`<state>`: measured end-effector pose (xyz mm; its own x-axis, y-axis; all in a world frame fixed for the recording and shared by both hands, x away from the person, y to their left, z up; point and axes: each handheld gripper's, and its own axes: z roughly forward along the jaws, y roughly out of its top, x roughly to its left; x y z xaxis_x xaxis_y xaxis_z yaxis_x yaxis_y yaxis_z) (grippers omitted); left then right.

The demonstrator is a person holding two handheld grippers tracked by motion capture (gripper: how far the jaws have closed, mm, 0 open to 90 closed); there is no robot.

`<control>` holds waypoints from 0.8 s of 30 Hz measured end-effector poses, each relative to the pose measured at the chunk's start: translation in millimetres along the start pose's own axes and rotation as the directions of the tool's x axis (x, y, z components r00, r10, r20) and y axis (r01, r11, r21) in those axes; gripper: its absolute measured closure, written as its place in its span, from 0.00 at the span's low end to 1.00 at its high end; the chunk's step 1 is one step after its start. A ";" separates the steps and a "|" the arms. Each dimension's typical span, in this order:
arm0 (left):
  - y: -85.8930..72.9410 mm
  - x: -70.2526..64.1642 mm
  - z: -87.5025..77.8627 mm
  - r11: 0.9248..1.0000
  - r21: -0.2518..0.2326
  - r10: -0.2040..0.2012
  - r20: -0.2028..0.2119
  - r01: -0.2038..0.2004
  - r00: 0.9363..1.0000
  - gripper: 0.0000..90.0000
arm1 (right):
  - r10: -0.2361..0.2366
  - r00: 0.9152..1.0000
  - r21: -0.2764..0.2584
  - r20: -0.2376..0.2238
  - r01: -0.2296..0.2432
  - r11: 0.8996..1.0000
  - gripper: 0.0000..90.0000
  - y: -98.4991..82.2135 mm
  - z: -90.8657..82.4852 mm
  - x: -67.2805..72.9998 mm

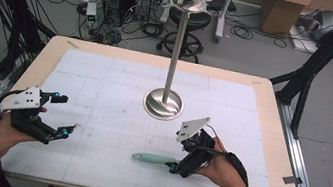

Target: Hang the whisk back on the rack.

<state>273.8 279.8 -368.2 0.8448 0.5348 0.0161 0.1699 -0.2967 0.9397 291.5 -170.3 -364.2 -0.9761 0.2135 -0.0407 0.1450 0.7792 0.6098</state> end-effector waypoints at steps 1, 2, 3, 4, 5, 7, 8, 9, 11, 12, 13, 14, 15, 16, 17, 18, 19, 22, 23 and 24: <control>-0.1 -0.1 0.1 1.000 0.001 0.000 -0.001 0.000 1.000 0.02 | -0.005 1.000 0.009 0.007 0.005 1.000 0.01 0.5 2.1 0.5; 0.0 -0.1 0.1 1.000 0.001 -0.001 -0.001 0.001 1.000 0.02 | -0.004 1.000 0.017 0.010 0.004 1.000 0.01 0.8 4.2 0.9; 0.0 -0.2 0.5 1.000 0.001 0.000 -0.001 0.000 1.000 0.02 | -0.012 1.000 0.032 -0.006 0.012 0.999 0.01 1.3 8.3 1.1; -0.1 -0.3 0.6 1.000 0.002 -0.002 0.001 0.002 1.000 0.02 | -0.012 1.000 0.032 -0.006 0.012 0.999 0.01 1.3 8.3 1.1; 0.0 -0.3 1.0 1.000 0.001 0.000 0.003 0.000 1.000 0.02 | -0.021 1.000 0.047 -0.011 0.021 0.999 0.01 1.6 12.5 1.6; -0.2 -0.3 1.3 1.000 0.008 0.000 0.003 0.000 1.000 0.02 | -0.025 1.000 0.065 -0.016 0.026 0.998 0.01 1.9 15.5 2.3; -0.2 -0.3 1.3 1.000 0.008 0.000 0.003 0.000 1.000 0.02 | -0.025 1.000 0.065 -0.016 0.026 0.998 0.01 1.9 15.5 2.3; -0.5 -0.2 1.5 1.000 0.008 -0.002 0.004 0.002 1.000 0.02 | -0.031 0.999 0.085 -0.024 0.033 0.996 0.01 1.8 19.2 2.7; -0.5 -0.3 1.9 1.000 0.008 -0.005 0.005 0.005 1.000 0.02 | -0.036 0.999 0.099 -0.026 0.039 0.994 0.02 1.8 20.6 2.7; -0.5 -0.2 2.0 1.000 0.007 -0.005 0.006 0.005 1.000 0.02 | -0.044 0.999 0.103 -0.032 0.047 0.994 0.07 1.5 22.3 2.7; -0.5 -0.3 2.0 1.000 0.008 -0.005 0.006 0.005 1.000 0.02 | -0.046 0.998 0.131 -0.031 0.050 0.990 0.07 1.6 24.7 3.5; -0.5 -0.2 1.9 1.000 0.009 -0.003 0.005 0.003 1.000 0.02 | -0.048 0.998 0.130 -0.031 0.052 0.990 0.07 1.3 26.4 3.7; -0.5 -0.4 2.2 1.000 0.008 -0.006 0.004 0.006 1.000 0.02 | -0.048 0.998 0.130 -0.031 0.052 0.990 0.07 1.3 26.4 3.7; -0.6 -0.2 2.2 1.000 0.009 -0.005 0.003 0.005 1.000 0.02 | -0.051 0.998 0.152 -0.035 0.056 0.987 0.07 1.1 30.3 4.8; -0.7 -0.2 2.4 1.000 0.008 -0.006 0.004 0.006 1.000 0.02 | -0.051 0.998 0.152 -0.035 0.056 0.987 0.07 1.1 30.3 4.8; -0.7 -0.3 2.4 1.000 0.008 -0.007 0.004 0.007 1.000 0.02 | -0.055 0.998 0.167 -0.040 0.061 0.984 0.08 1.1 33.1 5.5; -0.7 -0.3 2.4 1.000 0.011 -0.006 0.003 0.006 1.000 0.02 | -0.055 0.998 0.167 -0.040 0.061 0.984 0.08 1.1 33.1 5.5; -0.9 -0.3 3.0 1.000 0.011 -0.011 0.003 0.011 1.000 0.02 | -0.060 0.998 0.189 -0.033 0.065 0.980 0.19 1.5 38.5 6.4; -0.9 -0.3 3.0 1.000 0.011 -0.011 0.003 0.011 1.000 0.02 | -0.060 0.998 0.189 -0.033 0.065 0.980 0.19 1.5 38.5 6.4; -1.0 -0.3 3.2 1.000 0.011 -0.011 0.004 0.010 1.000 0.02 | -0.046 0.999 0.185 -0.025 0.050 0.982 0.19 1.2 40.7 6.3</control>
<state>274.9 277.4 -370.2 0.8452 0.5344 0.0047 0.1844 -0.2998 0.9360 292.2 -144.1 -395.9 -0.9854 0.1630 -0.0490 0.1239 0.8843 0.4502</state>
